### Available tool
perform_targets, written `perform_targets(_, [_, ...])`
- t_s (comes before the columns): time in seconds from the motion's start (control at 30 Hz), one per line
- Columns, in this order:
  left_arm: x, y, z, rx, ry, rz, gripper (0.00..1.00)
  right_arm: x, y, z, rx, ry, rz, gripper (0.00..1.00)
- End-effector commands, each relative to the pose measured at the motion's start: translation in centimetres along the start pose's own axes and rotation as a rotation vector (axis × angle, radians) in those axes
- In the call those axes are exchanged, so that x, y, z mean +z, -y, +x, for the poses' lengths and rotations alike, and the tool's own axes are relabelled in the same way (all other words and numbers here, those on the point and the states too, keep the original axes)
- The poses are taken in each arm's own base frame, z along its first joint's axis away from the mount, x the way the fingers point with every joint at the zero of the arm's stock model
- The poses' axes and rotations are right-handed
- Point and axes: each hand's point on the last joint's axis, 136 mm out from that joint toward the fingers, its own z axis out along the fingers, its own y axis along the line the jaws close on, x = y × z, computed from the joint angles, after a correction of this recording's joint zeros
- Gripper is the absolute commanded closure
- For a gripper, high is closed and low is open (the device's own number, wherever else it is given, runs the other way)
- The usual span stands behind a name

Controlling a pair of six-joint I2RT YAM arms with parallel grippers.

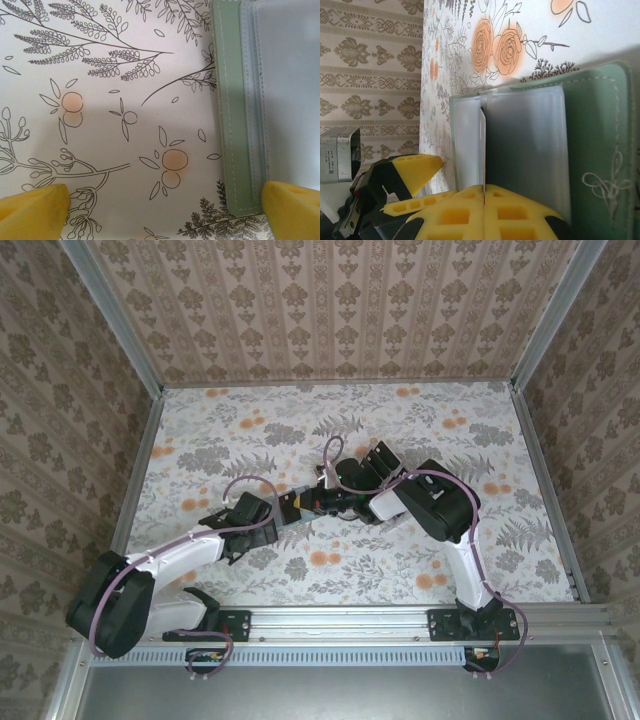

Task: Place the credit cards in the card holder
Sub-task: Insert the credit card into the card slot.

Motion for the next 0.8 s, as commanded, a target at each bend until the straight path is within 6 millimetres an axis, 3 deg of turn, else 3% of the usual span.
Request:
perform_targets(0.0, [0.1,-0.9,0.8,0.004,-0.019,-0.044,0.0,0.9,0.6,1.4,0.013,-0.066,0.011,1.0])
perform_targets(0.27, [-0.1,-0.8,0.5,0.009,-0.011,-0.04,0.0,1.6,0.8,1.6,0.016,-0.09,0.026,1.0])
perform_targets(0.43, [-1.2,-0.5,-1.7,-0.016,0.031,-0.031,0.0,1.8,1.1,1.5,0.022,-0.095,0.047,1.0])
perform_targets(0.6, [-1.8,-1.7,-3.7,-0.08,0.03,-0.067,0.0,1.9,1.5,1.6,0.022,-0.095,0.079,1.0])
perform_targets(0.77, [-1.7,-3.3,-3.8,-0.098,0.014,-0.144,0.0,1.7,2.0,1.6,0.026,-0.09,0.117,1.0])
